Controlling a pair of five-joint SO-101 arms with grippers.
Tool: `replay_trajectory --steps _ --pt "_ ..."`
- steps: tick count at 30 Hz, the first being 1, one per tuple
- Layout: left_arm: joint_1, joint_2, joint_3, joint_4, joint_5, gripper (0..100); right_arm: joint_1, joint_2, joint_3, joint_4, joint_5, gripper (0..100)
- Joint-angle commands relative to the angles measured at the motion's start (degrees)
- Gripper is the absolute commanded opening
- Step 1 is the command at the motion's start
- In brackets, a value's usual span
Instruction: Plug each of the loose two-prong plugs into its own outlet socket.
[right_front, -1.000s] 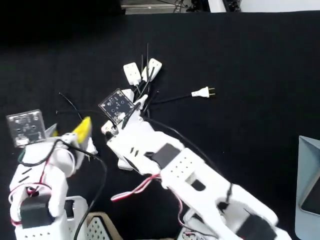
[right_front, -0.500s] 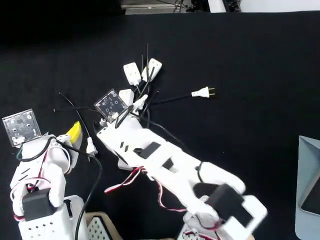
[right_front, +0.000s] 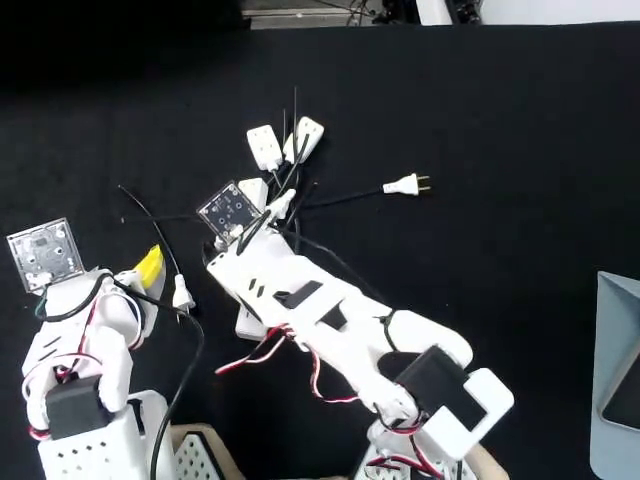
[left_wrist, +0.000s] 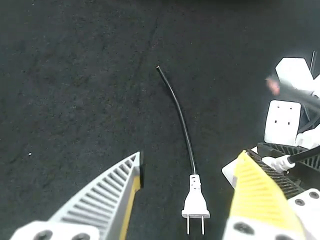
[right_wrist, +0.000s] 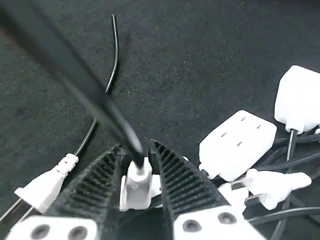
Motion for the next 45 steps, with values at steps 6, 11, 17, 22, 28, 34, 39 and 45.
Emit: replay_trajectory --steps 6,11,17,22,28,34,39,45 --pt "-0.5 -0.2 -0.4 -1.2 -0.2 30 -0.8 0.0 -0.9 -1.1 0.4 1.1" --pt "-0.5 -0.2 -0.4 -1.2 -0.3 30 -1.1 0.9 -2.1 -1.1 0.4 1.1" --pt "-0.5 -0.2 -0.4 -1.1 -0.3 30 -1.1 6.7 -5.1 -1.1 0.9 1.1" --pt "-0.5 -0.2 -0.4 -1.0 -0.3 30 -1.1 6.0 -4.3 -1.0 0.9 1.1" --pt "-0.5 -0.2 -0.4 -1.2 -0.4 30 -1.1 -0.9 -0.7 -1.1 0.4 1.1" --pt "-0.5 -0.2 -0.4 -1.3 -0.3 30 -1.7 -9.6 3.4 -0.8 0.4 1.1" --pt "-0.5 -0.2 0.5 -1.4 -0.3 30 -1.6 -16.5 4.5 8.6 0.4 1.1" --pt "-0.5 -0.2 0.5 -1.4 -0.3 30 -1.3 -22.7 -4.1 36.7 -6.0 1.2"
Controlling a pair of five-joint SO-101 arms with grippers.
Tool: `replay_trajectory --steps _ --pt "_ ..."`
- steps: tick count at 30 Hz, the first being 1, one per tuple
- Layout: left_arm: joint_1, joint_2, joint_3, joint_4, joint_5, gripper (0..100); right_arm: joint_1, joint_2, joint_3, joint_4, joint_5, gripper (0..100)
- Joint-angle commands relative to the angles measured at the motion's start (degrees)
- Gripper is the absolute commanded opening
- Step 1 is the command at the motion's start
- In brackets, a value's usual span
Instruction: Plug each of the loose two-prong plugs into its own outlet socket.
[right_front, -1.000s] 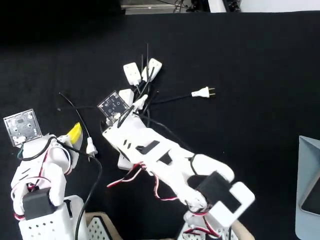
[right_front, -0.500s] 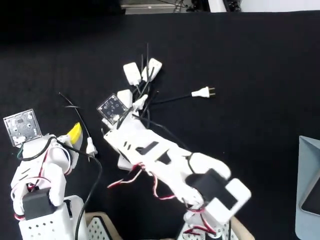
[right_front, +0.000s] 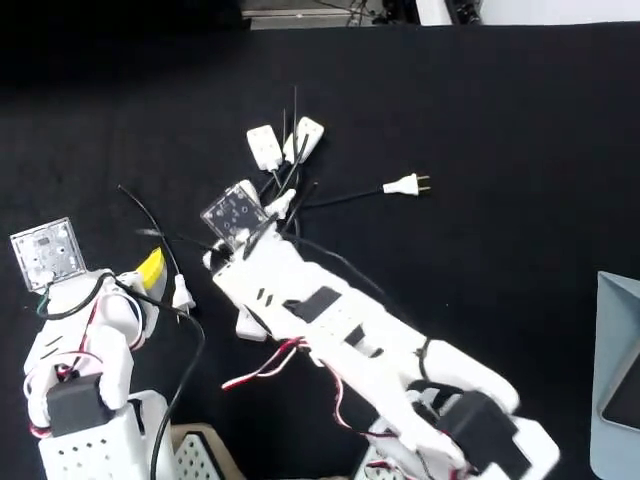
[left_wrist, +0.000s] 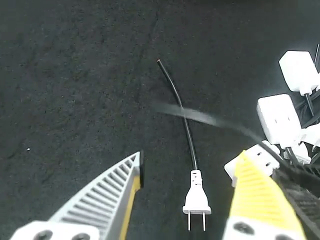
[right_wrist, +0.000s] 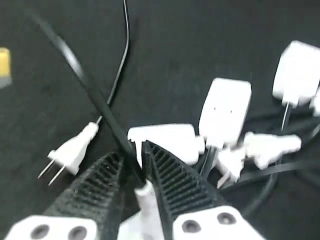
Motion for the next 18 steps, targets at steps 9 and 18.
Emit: replay_trajectory --steps 9,18 --pt "-0.5 -0.3 0.2 -1.4 -0.3 30 3.7 -7.4 -9.6 29.0 -4.8 1.2" --pt "-0.5 -0.3 0.5 -1.4 -0.3 30 4.0 -7.0 -10.1 35.0 -4.8 9.3"
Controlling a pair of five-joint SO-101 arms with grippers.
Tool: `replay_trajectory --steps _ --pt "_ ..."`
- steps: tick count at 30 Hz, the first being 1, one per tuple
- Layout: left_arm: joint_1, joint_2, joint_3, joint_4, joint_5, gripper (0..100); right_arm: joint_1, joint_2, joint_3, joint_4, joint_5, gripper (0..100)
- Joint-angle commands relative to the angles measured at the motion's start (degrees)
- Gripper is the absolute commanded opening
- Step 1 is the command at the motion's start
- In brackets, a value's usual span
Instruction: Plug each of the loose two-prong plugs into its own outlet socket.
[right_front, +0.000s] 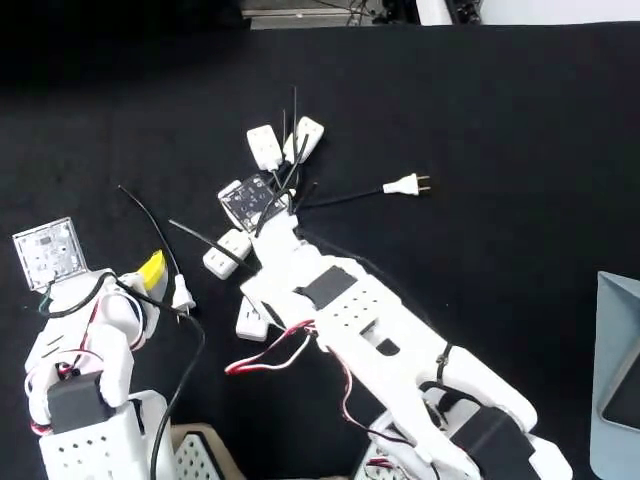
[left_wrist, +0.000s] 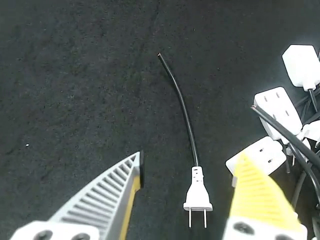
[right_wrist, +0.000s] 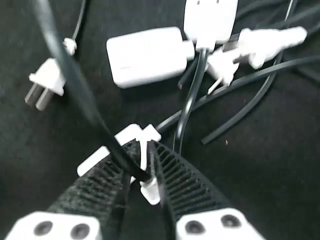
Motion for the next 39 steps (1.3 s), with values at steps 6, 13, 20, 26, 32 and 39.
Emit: replay_trajectory --steps 6,13,20,26,32,39 --pt "-1.9 -0.3 -0.2 -1.4 -0.3 30 0.6 -2.1 -7.1 3.9 -0.4 16.3" --pt "-4.2 -0.3 -0.2 -1.4 -0.3 30 0.6 -1.8 -16.1 20.8 -0.8 16.2" --pt "-4.2 -0.3 -0.2 -1.4 -0.3 30 0.7 -1.5 -5.5 14.7 4.2 16.2" --pt "-4.2 -0.3 -0.2 -1.4 -0.3 30 0.8 -0.8 -2.4 8.8 7.2 16.2" --pt "-4.2 -0.3 -0.2 -1.4 -0.3 30 1.0 7.8 -6.8 8.6 7.3 16.2" --pt "-4.2 -0.3 -0.2 -1.4 -0.3 30 5.1 14.5 -11.5 8.6 7.3 16.2"
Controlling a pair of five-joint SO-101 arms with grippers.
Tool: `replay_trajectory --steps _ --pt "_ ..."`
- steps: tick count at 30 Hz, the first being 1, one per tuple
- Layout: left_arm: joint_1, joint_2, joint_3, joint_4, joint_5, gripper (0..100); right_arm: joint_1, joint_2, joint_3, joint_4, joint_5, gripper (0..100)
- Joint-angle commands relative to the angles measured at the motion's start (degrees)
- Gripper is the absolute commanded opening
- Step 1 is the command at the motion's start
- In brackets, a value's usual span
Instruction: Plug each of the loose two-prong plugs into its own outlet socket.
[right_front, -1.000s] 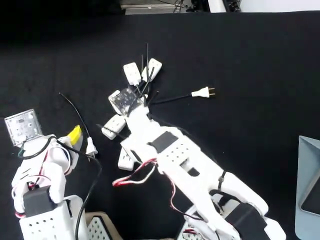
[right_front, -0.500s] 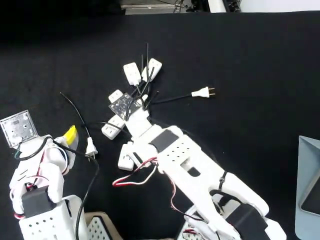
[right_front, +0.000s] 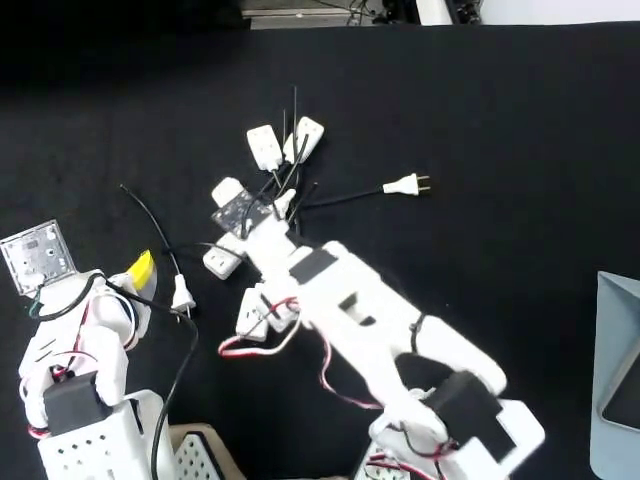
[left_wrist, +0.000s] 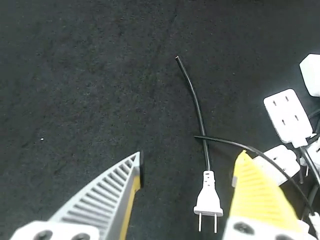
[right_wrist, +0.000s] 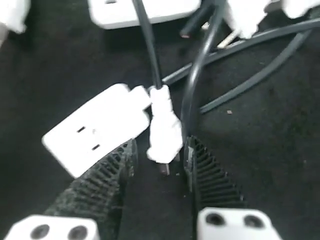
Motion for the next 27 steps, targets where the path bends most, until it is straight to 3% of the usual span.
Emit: replay_trajectory --steps 1,19,22,27 --pt "-0.5 -0.3 -0.2 -1.4 -0.3 30 4.6 3.1 -5.3 -0.9 0.3 16.2" --pt "-0.5 -0.3 -0.2 -1.4 -0.4 30 4.2 7.5 -10.0 -0.7 0.4 7.9" --pt "-0.5 -0.3 -0.2 -1.4 -0.4 30 4.2 7.0 -10.1 -0.5 0.4 0.9" --pt "-0.5 -0.3 -0.1 -1.4 -0.5 30 3.1 3.0 -10.0 2.0 3.7 1.1"
